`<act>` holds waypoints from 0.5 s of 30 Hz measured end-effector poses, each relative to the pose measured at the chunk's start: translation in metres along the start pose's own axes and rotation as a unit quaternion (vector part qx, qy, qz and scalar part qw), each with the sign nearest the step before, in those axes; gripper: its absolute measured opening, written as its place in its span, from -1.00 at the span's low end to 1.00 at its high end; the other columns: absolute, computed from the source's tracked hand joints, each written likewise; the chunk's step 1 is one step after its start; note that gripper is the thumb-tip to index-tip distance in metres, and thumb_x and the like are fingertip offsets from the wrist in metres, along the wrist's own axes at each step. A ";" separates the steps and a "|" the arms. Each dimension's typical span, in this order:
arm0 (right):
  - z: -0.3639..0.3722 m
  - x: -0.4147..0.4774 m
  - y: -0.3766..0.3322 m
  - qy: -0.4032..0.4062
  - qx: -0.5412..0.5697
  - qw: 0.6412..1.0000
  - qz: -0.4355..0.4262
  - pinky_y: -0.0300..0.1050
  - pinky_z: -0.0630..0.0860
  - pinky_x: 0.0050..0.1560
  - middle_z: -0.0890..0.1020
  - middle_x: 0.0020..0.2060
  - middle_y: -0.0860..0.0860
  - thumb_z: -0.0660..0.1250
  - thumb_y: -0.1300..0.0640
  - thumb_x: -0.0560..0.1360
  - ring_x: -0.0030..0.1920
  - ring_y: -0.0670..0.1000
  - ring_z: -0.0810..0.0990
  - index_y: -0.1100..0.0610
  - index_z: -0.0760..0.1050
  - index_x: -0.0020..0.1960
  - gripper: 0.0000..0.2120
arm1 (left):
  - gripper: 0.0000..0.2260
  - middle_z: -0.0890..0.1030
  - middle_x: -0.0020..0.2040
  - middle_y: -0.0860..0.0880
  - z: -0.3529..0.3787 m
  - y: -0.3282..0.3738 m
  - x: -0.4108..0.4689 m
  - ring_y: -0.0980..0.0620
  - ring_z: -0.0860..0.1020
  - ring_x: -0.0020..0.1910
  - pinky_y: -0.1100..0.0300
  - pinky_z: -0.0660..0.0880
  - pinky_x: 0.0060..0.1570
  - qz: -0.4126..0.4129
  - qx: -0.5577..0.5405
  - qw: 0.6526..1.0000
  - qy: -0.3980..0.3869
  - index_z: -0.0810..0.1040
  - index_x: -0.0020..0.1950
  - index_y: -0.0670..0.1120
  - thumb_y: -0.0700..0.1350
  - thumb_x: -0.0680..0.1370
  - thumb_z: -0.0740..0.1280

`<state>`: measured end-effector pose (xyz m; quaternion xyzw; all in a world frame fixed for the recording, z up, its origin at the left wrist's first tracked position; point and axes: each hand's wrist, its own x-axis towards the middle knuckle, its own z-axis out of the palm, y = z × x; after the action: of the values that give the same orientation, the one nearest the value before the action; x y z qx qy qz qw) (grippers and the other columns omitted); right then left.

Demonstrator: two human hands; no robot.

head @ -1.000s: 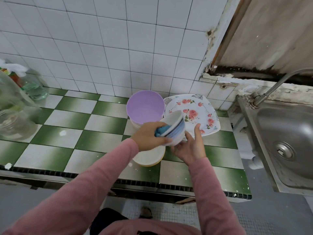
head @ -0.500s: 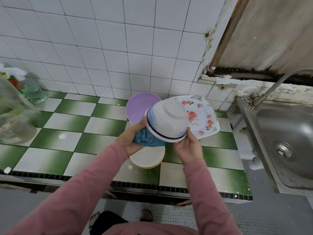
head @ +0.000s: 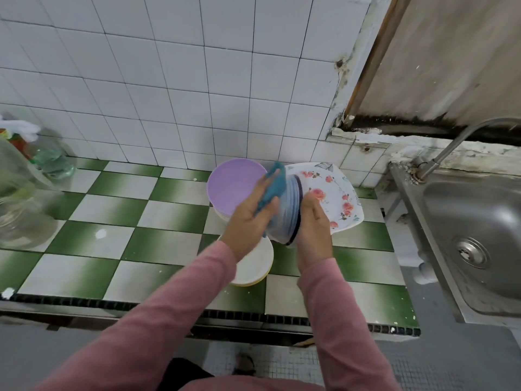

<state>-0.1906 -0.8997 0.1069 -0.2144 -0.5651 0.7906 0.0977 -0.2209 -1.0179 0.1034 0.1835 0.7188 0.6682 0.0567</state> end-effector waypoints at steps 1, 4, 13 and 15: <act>0.004 -0.001 -0.001 -0.003 -0.012 1.000 -0.008 0.10 0.59 0.12 0.61 0.04 0.05 0.08 -0.07 0.70 0.10 0.08 0.59 -0.01 0.54 -0.02 -0.69 | -0.60 0.30 0.49 0.17 0.006 -0.004 0.000 0.20 0.21 0.50 0.22 0.22 0.43 0.032 0.053 0.998 -0.024 0.24 0.48 0.19 -0.03 0.65 0.16; 0.007 -0.001 -0.007 0.002 -0.040 0.999 -0.031 -0.14 0.59 0.02 0.60 -0.03 -0.05 0.05 -0.04 0.70 0.04 -0.04 0.59 -0.07 0.51 -0.02 -0.72 | -0.54 0.22 0.53 0.17 0.012 -0.010 0.010 0.24 0.11 0.53 0.20 0.03 0.54 0.064 0.111 0.992 -0.021 0.21 0.54 0.05 0.05 0.63 0.10; 0.011 0.002 -0.004 -0.004 -0.015 1.000 -0.010 0.11 0.57 0.23 0.65 0.05 -0.02 0.11 -0.03 0.69 0.17 0.08 0.61 -0.08 0.55 0.02 -0.76 | -0.56 0.46 0.41 0.00 0.006 -0.013 0.028 0.04 0.34 0.41 0.07 0.20 0.48 0.128 0.258 0.958 0.012 0.44 0.44 -0.05 0.06 0.63 0.06; 0.010 0.003 -0.002 -0.004 -0.011 1.000 -0.008 0.13 0.56 0.24 0.65 0.05 -0.02 0.12 -0.03 0.69 0.17 0.08 0.62 -0.08 0.56 0.03 -0.76 | -0.59 0.44 0.42 0.02 0.003 -0.017 0.027 0.05 0.32 0.44 0.04 0.20 0.49 0.154 0.260 0.953 -0.009 0.42 0.45 -0.02 0.03 0.64 0.08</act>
<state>-0.1981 -0.9061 0.1110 -0.2085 -0.5760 0.7842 0.0992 -0.2482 -1.0060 0.0911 0.3064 0.8302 0.4570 -0.0901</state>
